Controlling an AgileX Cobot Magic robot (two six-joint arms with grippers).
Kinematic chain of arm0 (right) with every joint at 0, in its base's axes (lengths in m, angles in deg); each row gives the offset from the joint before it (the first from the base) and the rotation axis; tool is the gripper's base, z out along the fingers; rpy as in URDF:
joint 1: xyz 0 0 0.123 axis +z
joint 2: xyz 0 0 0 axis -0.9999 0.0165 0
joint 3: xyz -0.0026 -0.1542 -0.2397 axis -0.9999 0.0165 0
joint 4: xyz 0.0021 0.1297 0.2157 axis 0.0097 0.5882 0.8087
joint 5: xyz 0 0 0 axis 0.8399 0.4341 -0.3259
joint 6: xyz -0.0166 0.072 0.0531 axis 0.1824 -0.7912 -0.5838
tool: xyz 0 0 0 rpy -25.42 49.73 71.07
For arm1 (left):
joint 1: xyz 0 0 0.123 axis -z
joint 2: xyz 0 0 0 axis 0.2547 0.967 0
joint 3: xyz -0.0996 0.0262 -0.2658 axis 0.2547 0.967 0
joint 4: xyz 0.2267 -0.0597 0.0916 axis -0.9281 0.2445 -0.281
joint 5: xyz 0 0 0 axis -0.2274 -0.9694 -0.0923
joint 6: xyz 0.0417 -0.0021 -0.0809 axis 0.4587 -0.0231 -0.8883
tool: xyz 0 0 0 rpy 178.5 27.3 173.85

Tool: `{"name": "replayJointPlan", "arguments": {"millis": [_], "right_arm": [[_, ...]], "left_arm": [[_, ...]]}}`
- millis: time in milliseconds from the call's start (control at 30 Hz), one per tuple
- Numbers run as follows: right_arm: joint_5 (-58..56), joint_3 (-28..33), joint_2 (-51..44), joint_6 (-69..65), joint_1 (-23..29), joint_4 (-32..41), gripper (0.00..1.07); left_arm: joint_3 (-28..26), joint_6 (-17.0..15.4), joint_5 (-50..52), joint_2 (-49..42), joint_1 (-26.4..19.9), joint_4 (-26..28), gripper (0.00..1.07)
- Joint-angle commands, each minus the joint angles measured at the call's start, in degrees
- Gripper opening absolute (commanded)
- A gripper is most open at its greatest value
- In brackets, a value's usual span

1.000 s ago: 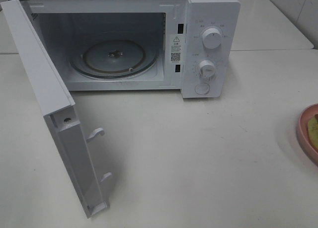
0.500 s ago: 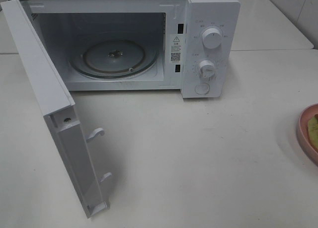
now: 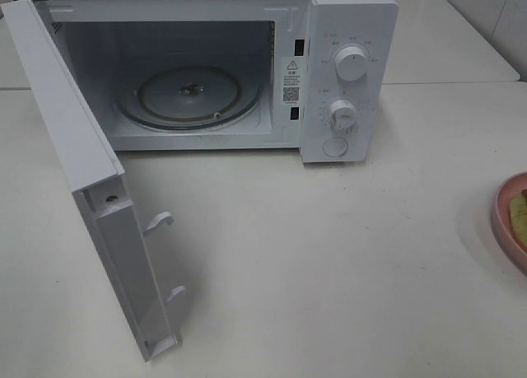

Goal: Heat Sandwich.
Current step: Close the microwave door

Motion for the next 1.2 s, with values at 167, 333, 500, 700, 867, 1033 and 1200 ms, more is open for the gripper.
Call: {"name": "replayJointPlan", "arguments": {"millis": [167,333,500,700,867,1033,1200], "right_arm": [[0.57,0.06,-1.60,0.17,-0.40,0.00,0.76],[0.57,0.06,-1.60,0.17,-0.40,0.00,0.76],[0.57,0.06,-1.60,0.17,-0.40,0.00,0.76],[0.57,0.06,-1.60,0.17,-0.40,0.00,0.76],[0.57,0.06,-1.60,0.17,-0.40,0.00,0.76],[0.57,0.06,-1.60,0.17,-0.40,0.00,0.76],[0.57,0.06,-1.60,0.17,-0.40,0.00,0.76]], "left_arm": [[-0.52,0.00,8.25,9.34,-0.11,0.74,0.72],[0.46,0.00,13.18,17.07,-0.11,0.63,0.38],[1.83,0.63,19.60,27.62,-0.11,0.57,0.00],[1.83,0.69,28.71,35.35,-0.11,0.57,0.00],[3.90,0.69,41.94,41.54,-0.11,0.57,0.00],[10.14,0.63,58.50,47.15,-0.11,0.57,0.00],[16.56,0.63,79.53,54.66,-0.11,0.57,0.00]]}}
